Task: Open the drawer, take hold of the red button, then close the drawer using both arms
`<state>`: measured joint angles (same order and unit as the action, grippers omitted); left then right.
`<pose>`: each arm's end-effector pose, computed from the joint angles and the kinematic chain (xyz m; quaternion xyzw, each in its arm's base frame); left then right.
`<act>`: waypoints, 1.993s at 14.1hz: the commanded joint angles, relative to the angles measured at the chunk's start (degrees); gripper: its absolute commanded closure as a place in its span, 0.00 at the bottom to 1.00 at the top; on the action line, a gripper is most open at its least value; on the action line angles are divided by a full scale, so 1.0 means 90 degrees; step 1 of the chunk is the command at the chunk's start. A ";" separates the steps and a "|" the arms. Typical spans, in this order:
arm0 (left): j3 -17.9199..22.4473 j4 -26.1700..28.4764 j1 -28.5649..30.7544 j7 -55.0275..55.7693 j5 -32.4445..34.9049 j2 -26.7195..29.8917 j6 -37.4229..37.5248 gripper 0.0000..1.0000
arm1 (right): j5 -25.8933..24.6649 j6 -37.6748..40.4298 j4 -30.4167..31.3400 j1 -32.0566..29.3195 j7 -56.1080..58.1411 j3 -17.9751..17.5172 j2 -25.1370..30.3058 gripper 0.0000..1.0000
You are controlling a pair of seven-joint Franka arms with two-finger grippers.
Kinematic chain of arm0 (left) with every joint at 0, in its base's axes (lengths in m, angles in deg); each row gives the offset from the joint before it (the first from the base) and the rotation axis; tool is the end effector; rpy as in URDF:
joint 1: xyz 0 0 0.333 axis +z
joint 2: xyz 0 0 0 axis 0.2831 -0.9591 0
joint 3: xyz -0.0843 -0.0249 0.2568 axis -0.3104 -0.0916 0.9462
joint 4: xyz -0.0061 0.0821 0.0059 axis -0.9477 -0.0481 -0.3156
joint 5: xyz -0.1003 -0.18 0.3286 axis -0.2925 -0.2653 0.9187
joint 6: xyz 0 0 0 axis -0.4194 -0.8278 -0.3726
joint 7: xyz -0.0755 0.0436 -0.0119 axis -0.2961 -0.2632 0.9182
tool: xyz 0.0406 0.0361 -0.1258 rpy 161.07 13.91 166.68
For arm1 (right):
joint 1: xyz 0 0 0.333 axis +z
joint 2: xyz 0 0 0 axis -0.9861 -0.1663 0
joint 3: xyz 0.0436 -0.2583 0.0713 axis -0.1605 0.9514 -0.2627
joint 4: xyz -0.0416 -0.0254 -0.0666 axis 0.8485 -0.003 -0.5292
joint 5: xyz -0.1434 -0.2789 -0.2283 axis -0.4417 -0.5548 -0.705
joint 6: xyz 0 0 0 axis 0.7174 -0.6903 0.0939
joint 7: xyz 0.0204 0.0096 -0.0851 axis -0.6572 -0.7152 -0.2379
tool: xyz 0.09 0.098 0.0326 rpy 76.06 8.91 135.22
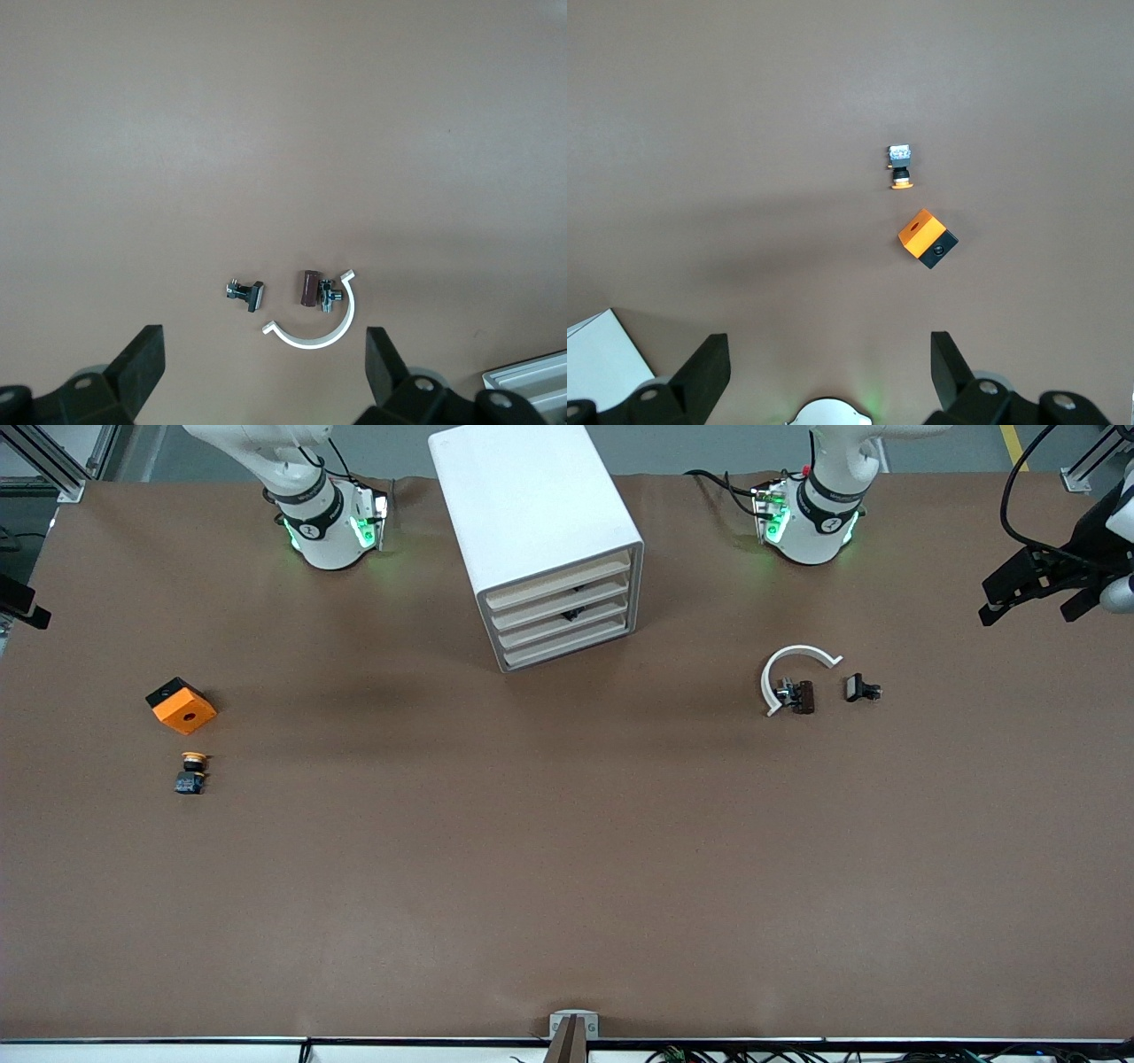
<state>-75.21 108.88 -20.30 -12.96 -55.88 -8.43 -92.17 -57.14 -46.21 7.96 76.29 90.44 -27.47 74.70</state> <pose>0.5045 -0.0146 0.5774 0.9992 0.0228 0.0318 0.0013 0.5153 -0.0935 0.5933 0.9977 -0.0530 -0.0428 0.0058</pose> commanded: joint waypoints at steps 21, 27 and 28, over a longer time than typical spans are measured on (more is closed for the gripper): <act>-0.0344 -0.0122 -0.0986 0.1661 0.0099 -0.3299 -0.1171 0.00 | -0.0005 -0.0073 0.0087 -0.0156 0.0075 -0.0019 -0.0051 0.00; -0.0549 -0.0687 -0.1680 0.4843 -0.0270 -0.4013 -0.0930 0.00 | -0.0025 -0.0122 0.0028 -0.0117 0.0065 -0.0029 -0.0295 0.00; -0.0617 -0.0891 -0.1778 0.5371 -0.0542 -0.4188 -0.0551 0.00 | -0.0034 -0.0122 -0.0001 -0.0117 0.0065 -0.0029 -0.0305 0.00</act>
<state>-79.75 105.23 -35.12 27.61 -57.88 -43.01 -102.11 -57.08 -47.08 8.47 75.63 90.44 -27.35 72.33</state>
